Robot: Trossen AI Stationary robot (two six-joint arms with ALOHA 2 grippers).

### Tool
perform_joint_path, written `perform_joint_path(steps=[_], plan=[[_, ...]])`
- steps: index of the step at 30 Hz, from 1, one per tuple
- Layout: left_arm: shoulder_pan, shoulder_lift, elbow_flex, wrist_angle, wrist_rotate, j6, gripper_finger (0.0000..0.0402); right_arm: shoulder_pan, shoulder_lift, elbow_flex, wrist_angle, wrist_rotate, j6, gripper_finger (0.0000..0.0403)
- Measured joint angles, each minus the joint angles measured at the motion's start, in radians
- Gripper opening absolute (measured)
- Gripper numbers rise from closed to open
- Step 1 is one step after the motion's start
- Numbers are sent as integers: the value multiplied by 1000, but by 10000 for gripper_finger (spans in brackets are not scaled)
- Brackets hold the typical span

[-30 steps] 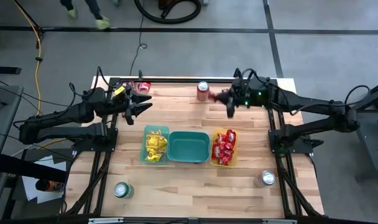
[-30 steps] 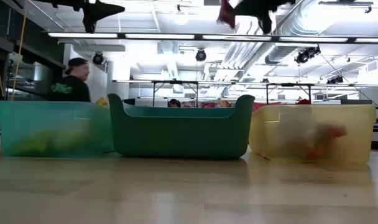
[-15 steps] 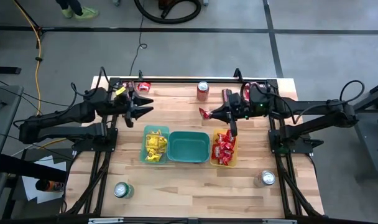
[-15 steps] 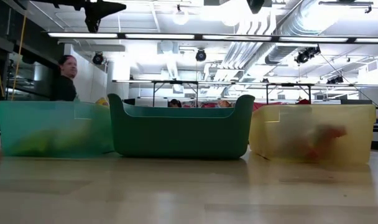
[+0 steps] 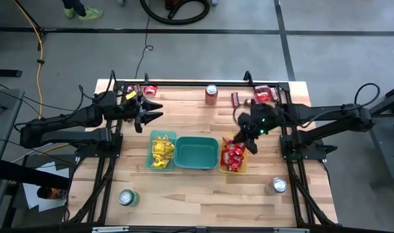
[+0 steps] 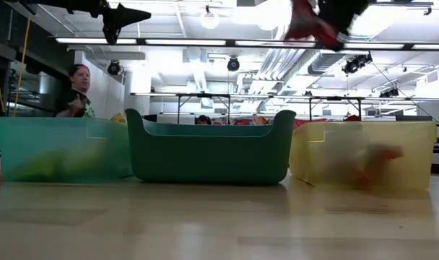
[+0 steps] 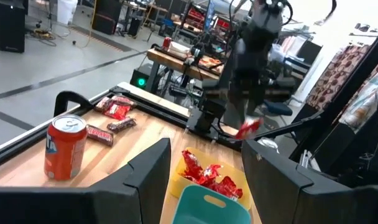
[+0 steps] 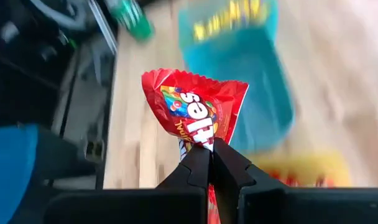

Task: Sort candy
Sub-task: Put the red candy into the yellow bin, then adjust the red candies in the yellow bin

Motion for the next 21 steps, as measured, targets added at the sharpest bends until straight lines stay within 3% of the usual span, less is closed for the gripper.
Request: perform_joint_path(steps=[7,10,21], plan=[[0,17,0,-1,0,-1,186,30,42,-66,-12,103,70,2],[0,16,0,-1,0,0,186,24,67,-70,-33,154,95,21],[0,16,0,-7,0,0,186,14,106,-69,-71,158,61,194]])
